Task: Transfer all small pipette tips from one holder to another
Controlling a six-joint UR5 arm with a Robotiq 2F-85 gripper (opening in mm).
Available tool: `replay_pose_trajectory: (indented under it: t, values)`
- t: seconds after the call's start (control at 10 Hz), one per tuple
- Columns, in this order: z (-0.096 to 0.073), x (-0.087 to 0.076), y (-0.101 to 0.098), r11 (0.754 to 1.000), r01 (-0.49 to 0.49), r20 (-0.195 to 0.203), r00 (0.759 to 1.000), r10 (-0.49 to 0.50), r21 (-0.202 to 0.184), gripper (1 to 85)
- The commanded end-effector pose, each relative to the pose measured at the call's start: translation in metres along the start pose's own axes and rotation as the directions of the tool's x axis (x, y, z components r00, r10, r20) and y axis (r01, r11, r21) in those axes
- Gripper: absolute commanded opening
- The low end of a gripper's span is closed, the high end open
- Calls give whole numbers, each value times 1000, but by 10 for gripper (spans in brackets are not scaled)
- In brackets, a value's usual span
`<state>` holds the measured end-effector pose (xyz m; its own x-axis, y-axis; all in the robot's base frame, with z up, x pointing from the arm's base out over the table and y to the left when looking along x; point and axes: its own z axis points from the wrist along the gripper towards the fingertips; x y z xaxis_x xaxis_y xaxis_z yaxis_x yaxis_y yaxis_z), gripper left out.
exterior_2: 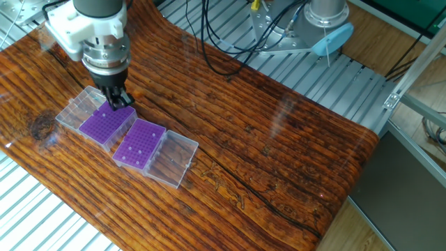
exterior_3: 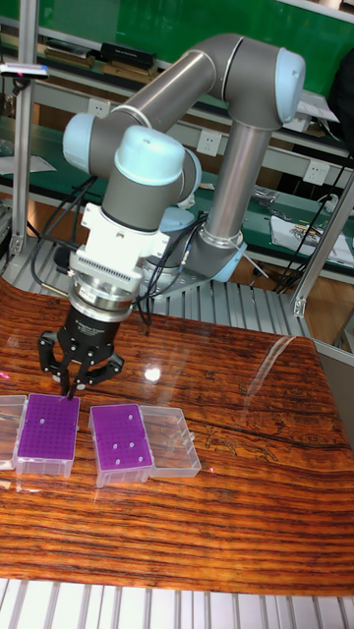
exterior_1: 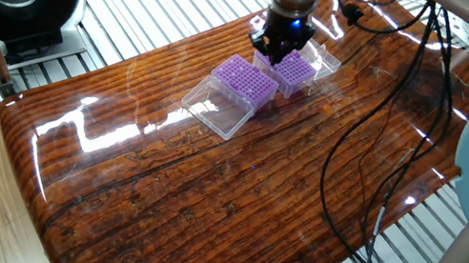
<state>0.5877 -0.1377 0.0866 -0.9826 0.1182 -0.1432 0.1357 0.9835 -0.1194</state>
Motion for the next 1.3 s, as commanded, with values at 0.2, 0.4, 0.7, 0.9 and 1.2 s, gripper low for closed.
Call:
replay_pose_trajectory:
  t: [0.2, 0.4, 0.7, 0.9, 1.2]
  values:
    - [-6, 0, 1, 996, -76, 56, 995, 79, -55, 10]
    - [-7, 2, 0, 994, -92, 56, 994, 95, -53, 10]
    - [8, 1, -11, 996, -42, 56, 997, 47, -77, 10]
    - [6, 3, -8, 996, -37, 52, 998, 42, -85, 10]
    - [4, 6, 5, 990, -32, 47, 998, 39, -136, 10]
